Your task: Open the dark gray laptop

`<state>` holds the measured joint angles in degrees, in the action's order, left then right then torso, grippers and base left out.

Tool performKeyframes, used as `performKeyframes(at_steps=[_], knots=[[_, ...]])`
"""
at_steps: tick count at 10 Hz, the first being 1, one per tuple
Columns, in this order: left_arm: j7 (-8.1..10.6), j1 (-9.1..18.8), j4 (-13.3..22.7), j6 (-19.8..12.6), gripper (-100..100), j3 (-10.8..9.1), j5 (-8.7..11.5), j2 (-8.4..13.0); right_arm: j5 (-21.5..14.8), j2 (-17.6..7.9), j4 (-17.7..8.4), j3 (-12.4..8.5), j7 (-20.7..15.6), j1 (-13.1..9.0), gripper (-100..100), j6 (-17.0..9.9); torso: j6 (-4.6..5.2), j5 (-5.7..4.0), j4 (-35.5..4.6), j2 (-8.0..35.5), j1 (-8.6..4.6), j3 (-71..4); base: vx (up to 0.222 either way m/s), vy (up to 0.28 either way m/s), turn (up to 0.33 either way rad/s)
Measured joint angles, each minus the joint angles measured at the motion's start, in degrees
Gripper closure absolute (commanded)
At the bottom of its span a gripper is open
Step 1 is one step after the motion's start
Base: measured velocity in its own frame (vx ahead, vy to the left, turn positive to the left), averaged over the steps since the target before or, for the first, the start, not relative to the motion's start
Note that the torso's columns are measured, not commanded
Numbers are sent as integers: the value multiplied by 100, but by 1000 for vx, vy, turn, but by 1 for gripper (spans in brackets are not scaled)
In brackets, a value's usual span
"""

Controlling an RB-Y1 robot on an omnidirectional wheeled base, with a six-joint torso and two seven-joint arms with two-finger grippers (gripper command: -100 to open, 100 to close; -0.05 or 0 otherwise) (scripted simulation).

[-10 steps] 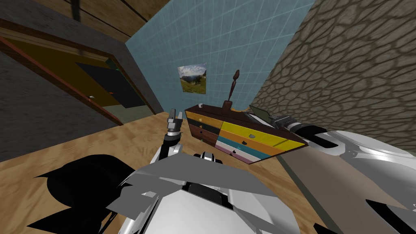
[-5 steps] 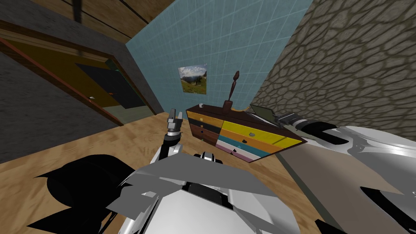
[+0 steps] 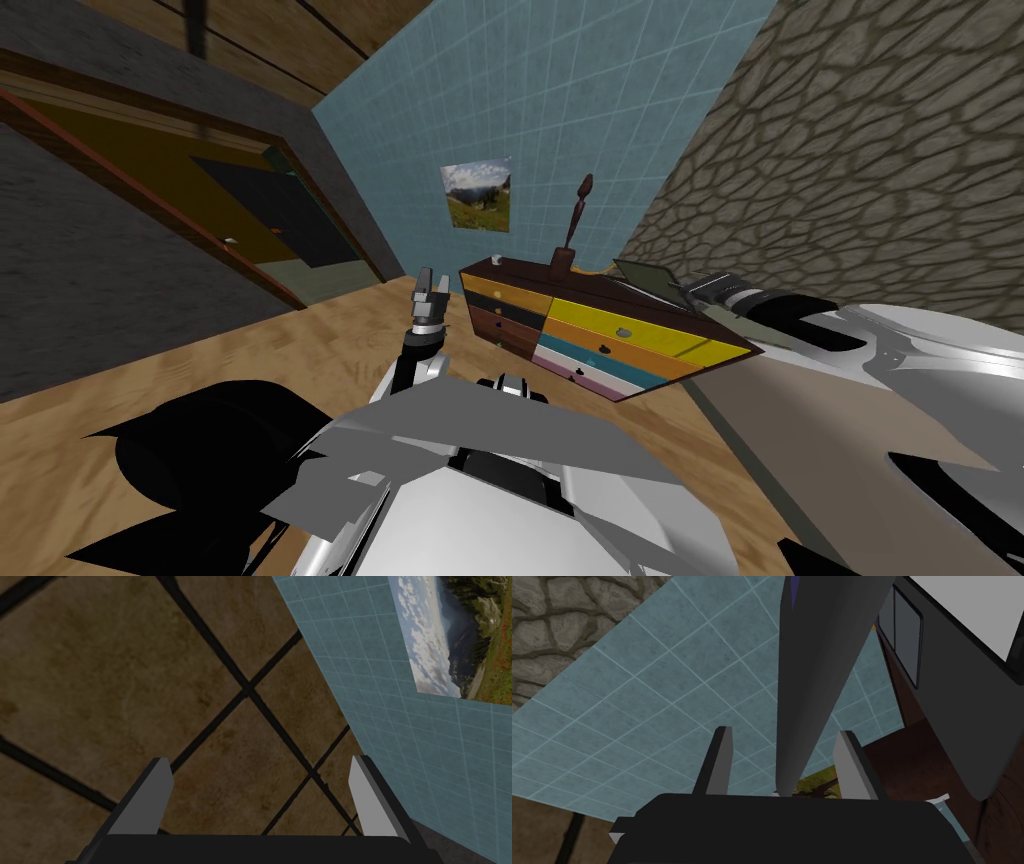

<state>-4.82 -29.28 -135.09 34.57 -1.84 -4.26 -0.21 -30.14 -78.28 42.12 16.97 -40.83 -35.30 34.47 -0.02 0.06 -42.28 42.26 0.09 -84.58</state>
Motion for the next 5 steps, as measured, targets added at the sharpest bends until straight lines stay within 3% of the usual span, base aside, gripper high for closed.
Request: performKeyframes(at_steps=[2,5], knots=[[0,0,0,0,0,0,0,0,36,-225,79,22,207,34,-100,72,2,-8,1,2,-15,1,25,9,12],[0,0,0,0,0,0,0,0,6,-552,-14,169,528,-136,-100,277,3,1,-6,10,-3,6,23,14,11]])
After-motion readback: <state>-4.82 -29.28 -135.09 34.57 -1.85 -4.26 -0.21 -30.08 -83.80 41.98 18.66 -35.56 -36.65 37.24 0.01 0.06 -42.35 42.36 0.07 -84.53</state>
